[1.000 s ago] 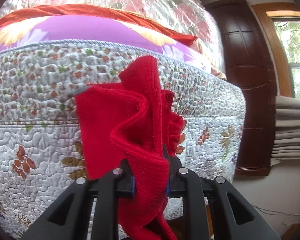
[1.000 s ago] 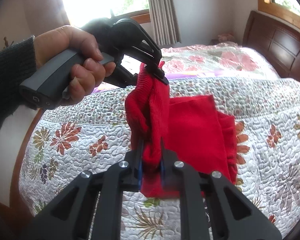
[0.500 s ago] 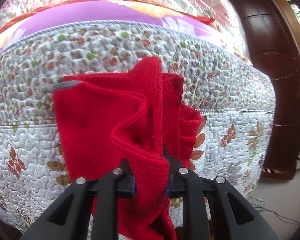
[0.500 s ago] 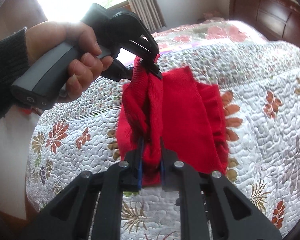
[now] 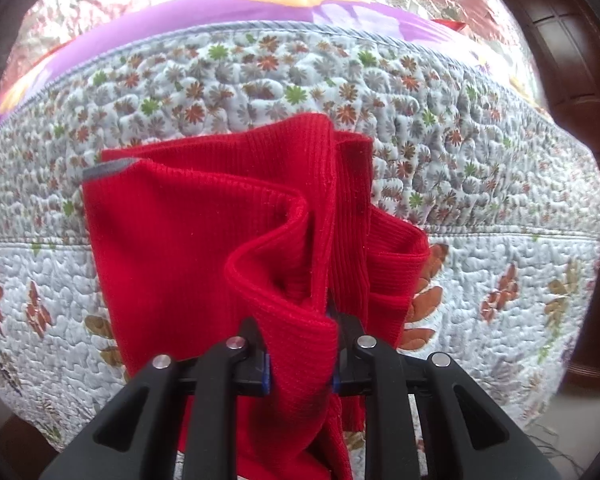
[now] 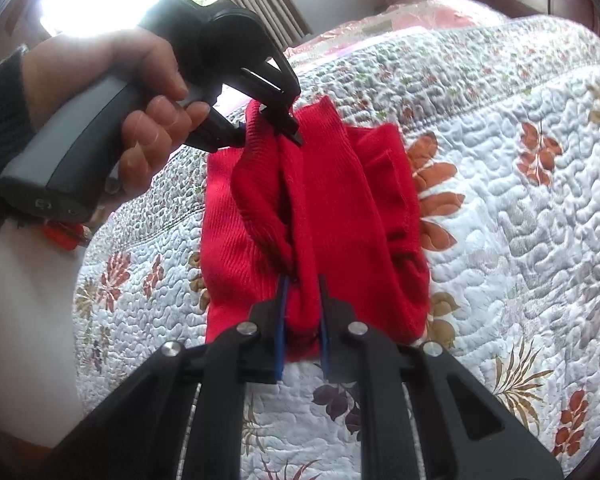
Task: Fold small clothes
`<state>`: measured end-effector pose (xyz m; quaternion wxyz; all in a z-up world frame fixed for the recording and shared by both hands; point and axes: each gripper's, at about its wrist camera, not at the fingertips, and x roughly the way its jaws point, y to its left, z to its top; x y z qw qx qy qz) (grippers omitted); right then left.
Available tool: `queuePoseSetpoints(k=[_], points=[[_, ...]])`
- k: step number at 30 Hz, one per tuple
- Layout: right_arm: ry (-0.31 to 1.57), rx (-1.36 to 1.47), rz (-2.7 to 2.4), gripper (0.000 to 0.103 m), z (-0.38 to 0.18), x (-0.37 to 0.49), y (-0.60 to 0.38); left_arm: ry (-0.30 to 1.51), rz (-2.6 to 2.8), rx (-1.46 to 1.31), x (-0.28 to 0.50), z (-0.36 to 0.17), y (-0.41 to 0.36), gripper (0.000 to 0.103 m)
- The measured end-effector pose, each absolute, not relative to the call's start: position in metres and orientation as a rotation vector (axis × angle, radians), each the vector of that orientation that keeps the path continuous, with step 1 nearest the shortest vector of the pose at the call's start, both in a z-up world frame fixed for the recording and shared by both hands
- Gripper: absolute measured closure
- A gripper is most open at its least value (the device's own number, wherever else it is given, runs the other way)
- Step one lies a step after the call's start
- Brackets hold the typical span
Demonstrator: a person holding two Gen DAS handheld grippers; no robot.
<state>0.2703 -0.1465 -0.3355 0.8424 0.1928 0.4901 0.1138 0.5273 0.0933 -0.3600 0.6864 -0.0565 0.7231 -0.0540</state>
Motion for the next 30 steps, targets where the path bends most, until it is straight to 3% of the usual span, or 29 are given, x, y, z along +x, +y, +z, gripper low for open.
queuePoseSetpoints(k=[22, 25, 29, 30], points=[[1.104, 0.535, 0.263, 0.092, -0.369, 0.271, -0.192, 1.588, -0.007, -0.018, 0.525, -0.383, 0.047, 0.082], [1.132, 0.589, 0.281, 0.092, -0.384, 0.274, -0.202, 1.584, -0.006, -0.045, 0.529, -0.386, 0.048, 0.077], [1.169, 0.662, 0.323, 0.091, -0.403, 0.278, -0.211, 1.558, -0.041, -0.077, 0.531, -0.391, 0.044, 0.054], [1.176, 0.680, 0.326, 0.088, -0.407, 0.278, -0.214, 1.555, -0.026, -0.102, 0.535, -0.390, 0.041, 0.053]])
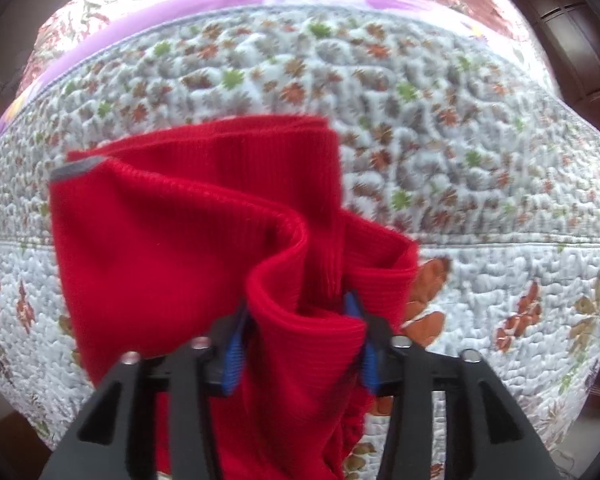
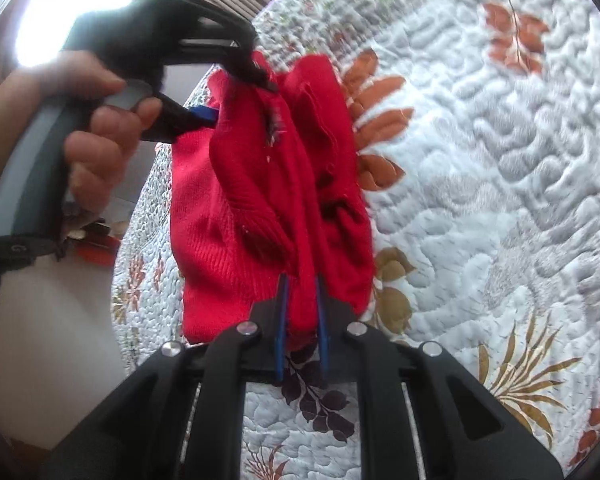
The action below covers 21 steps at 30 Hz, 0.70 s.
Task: Fold small clothes
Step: 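Lay the folded end down and open both tools, then move both open tools over the folded red sweater bundle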
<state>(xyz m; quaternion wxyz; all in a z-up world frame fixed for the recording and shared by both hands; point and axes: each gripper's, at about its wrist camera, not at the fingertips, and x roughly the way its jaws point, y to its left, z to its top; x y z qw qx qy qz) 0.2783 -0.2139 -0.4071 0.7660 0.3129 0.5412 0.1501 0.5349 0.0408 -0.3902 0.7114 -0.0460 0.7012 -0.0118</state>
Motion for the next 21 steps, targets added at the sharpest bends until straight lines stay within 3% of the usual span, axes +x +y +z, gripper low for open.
queuePoseSetpoints(k=[5, 9, 13, 16, 21], points=[[1.202, 0.730, 0.309, 0.075, -0.411, 0.275, -0.235, 1.461, -0.103, -0.194, 0.543, -0.360, 0.044, 0.040], [1.172, 0.767, 0.344, 0.073, -0.388, 0.279, -0.254, 1.374, -0.176, -0.236, 0.541, -0.326, 0.058, 0.038], [1.134, 0.870, 0.397, 0.061, -0.371, 0.315, -0.268, 1.310, -0.306, -0.290, 0.517, -0.303, 0.085, 0.037], [1.146, 0.847, 0.425, 0.054, -0.373, 0.358, -0.263, 1.311, -0.403, -0.307, 0.490, -0.309, 0.103, 0.037], [1.217, 0.787, 0.444, 0.053, -0.396, 0.415, -0.237, 1.372, -0.511, -0.329, 0.443, -0.345, 0.119, 0.039]])
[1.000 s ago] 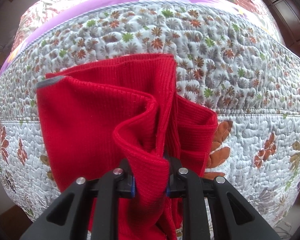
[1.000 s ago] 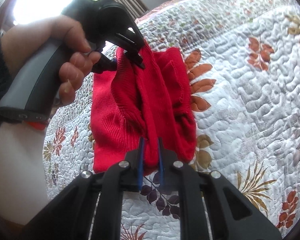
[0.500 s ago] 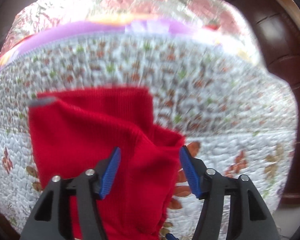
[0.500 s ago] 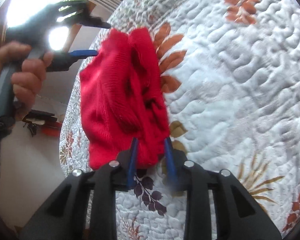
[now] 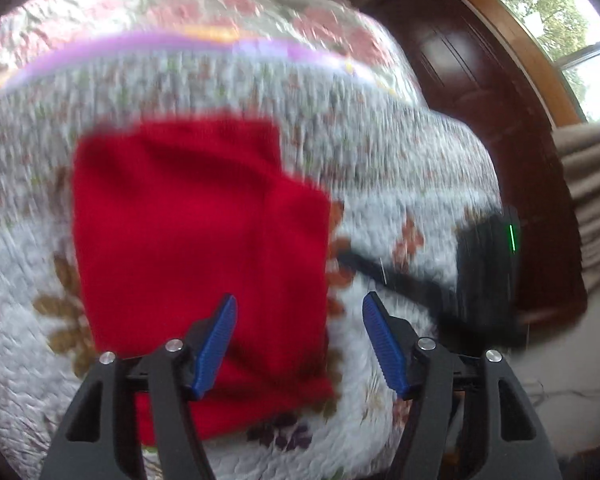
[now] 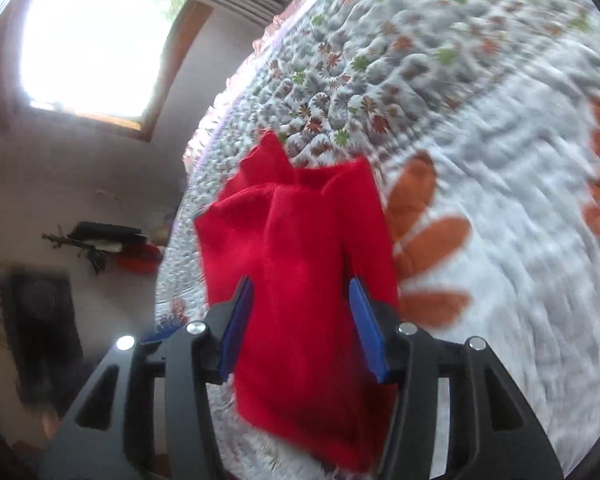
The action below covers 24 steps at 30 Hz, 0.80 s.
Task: Fold small clothes
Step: 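Move both open tools over the folded red sweater bundle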
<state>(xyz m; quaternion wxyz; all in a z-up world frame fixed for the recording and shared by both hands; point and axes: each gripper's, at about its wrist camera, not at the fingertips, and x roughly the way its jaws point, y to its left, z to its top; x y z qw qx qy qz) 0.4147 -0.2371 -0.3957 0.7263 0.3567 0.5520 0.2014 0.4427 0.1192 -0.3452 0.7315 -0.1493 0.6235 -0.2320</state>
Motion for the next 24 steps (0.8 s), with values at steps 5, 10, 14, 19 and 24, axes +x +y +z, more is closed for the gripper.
queuePoseSetpoints(k=[5, 10, 14, 19, 24], points=[[1.268, 0.752, 0.450, 0.090, -0.416, 0.442, -0.224, 1.405, -0.618, -0.333, 0.419, -0.375, 0.115, 0.039], [1.195, 0.712, 0.365, 0.096, -0.416, 0.442, -0.241, 1.419, -0.694, -0.356, 0.414, -0.392, 0.108, 0.039], [1.225, 0.718, 0.347, 0.090, -0.437, 0.445, -0.239, 1.466, -0.682, -0.379, 0.409, -0.406, 0.115, 0.039], [1.188, 0.714, 0.340, 0.059, -0.412, 0.429, -0.241, 1.399, -0.684, -0.419, 0.407, -0.379, 0.137, 0.039], [1.202, 0.714, 0.357, 0.058, -0.398, 0.398, -0.240, 1.326, -0.605, -0.389, 0.423, -0.364, 0.161, 0.037]])
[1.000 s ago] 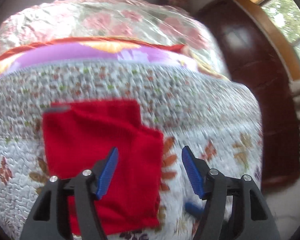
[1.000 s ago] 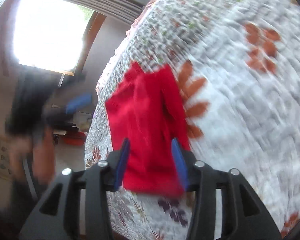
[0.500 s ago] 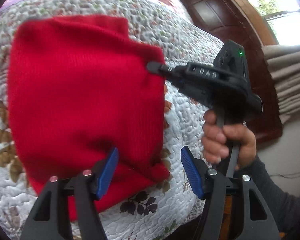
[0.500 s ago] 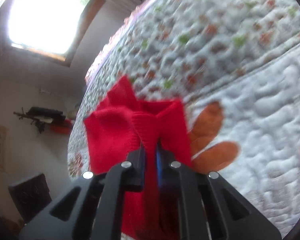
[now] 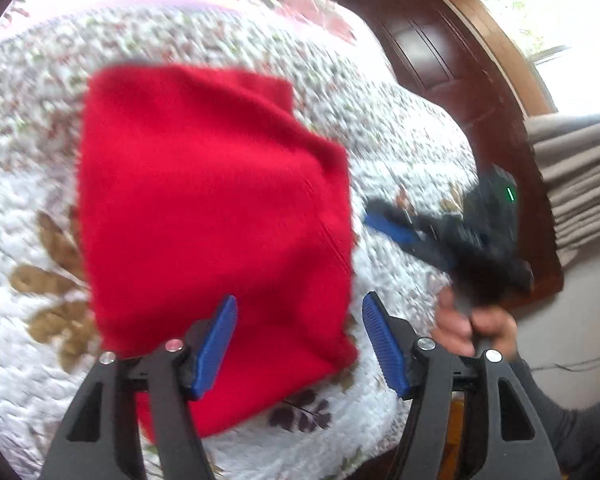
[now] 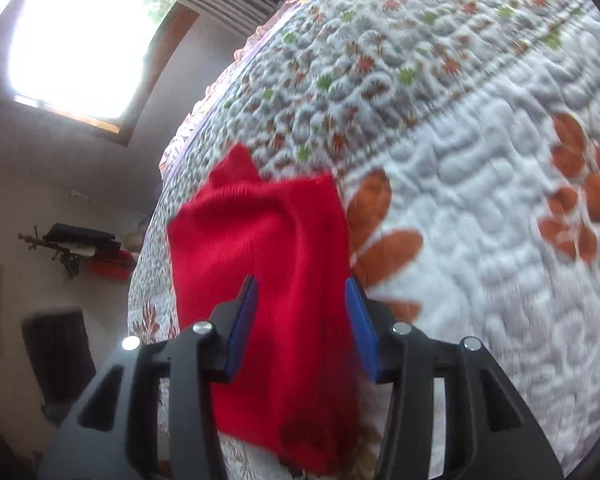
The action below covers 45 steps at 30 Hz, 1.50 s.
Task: Fold small clothes
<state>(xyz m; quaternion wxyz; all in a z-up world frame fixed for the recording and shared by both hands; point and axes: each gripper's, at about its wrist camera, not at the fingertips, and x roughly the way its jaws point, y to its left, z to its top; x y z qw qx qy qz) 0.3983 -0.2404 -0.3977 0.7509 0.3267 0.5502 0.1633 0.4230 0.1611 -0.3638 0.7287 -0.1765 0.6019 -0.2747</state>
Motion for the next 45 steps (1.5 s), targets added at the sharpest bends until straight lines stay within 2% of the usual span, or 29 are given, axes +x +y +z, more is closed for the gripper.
queuePoseSetpoints(k=[5, 6, 7, 8, 15, 17, 18, 19, 20, 22, 26, 27, 28, 29, 30, 34, 37, 45], points=[[1.269, 0.672, 0.412, 0.059, -0.413, 0.391, -0.216, 1.306, -0.538, -0.339, 0.434, -0.373, 0.172, 0.037], [1.276, 0.666, 0.421, 0.066, -0.415, 0.390, -0.214, 1.319, -0.522, -0.313, 0.434, -0.379, 0.172, 0.038], [1.295, 0.642, 0.432, 0.086, -0.421, 0.392, -0.208, 1.328, -0.510, -0.300, 0.435, -0.384, 0.173, 0.038], [1.305, 0.608, 0.417, 0.094, -0.424, 0.394, -0.207, 1.338, -0.498, -0.287, 0.435, -0.389, 0.173, 0.039], [1.329, 0.593, 0.400, 0.092, -0.434, 0.393, -0.218, 1.327, -0.505, -0.266, 0.432, -0.396, 0.179, 0.041], [1.322, 0.592, 0.394, 0.080, -0.421, 0.387, -0.222, 1.325, -0.508, -0.267, 0.430, -0.397, 0.178, 0.041], [1.312, 0.591, 0.390, 0.080, -0.413, 0.381, -0.223, 1.325, -0.511, -0.271, 0.430, -0.396, 0.180, 0.041], [1.308, 0.584, 0.392, 0.072, -0.403, 0.378, -0.223, 1.325, -0.513, -0.273, 0.429, -0.395, 0.178, 0.041], [1.307, 0.569, 0.392, 0.058, -0.396, 0.372, -0.220, 1.324, -0.514, -0.272, 0.429, -0.393, 0.179, 0.041], [1.316, 0.529, 0.386, 0.047, -0.386, 0.364, -0.209, 1.323, -0.516, -0.268, 0.426, -0.391, 0.180, 0.041], [1.369, 0.449, 0.410, 0.043, -0.391, 0.345, -0.180, 1.322, -0.515, -0.258, 0.423, -0.390, 0.181, 0.041], [1.381, 0.442, 0.411, 0.043, -0.395, 0.343, -0.180, 1.322, -0.516, -0.258, 0.423, -0.389, 0.181, 0.041], [1.400, 0.442, 0.417, 0.051, -0.403, 0.342, -0.176, 1.321, -0.517, -0.256, 0.422, -0.389, 0.182, 0.041], [1.418, 0.451, 0.416, 0.075, -0.411, 0.342, -0.175, 1.321, -0.517, -0.254, 0.421, -0.389, 0.183, 0.041], [1.430, 0.461, 0.408, 0.086, -0.416, 0.344, -0.175, 1.319, -0.516, -0.260, 0.420, -0.387, 0.187, 0.041], [1.433, 0.599, 0.358, 0.089, -0.431, 0.340, -0.201, 1.284, -0.504, -0.313, 0.411, -0.372, 0.211, 0.041], [1.406, 0.617, 0.378, 0.085, -0.417, 0.343, -0.198, 1.285, -0.466, -0.399, 0.400, -0.369, 0.244, 0.041], [1.322, 0.531, 0.446, 0.081, -0.380, 0.330, -0.174, 1.352, -0.421, -0.576, 0.370, -0.399, 0.302, 0.037]])
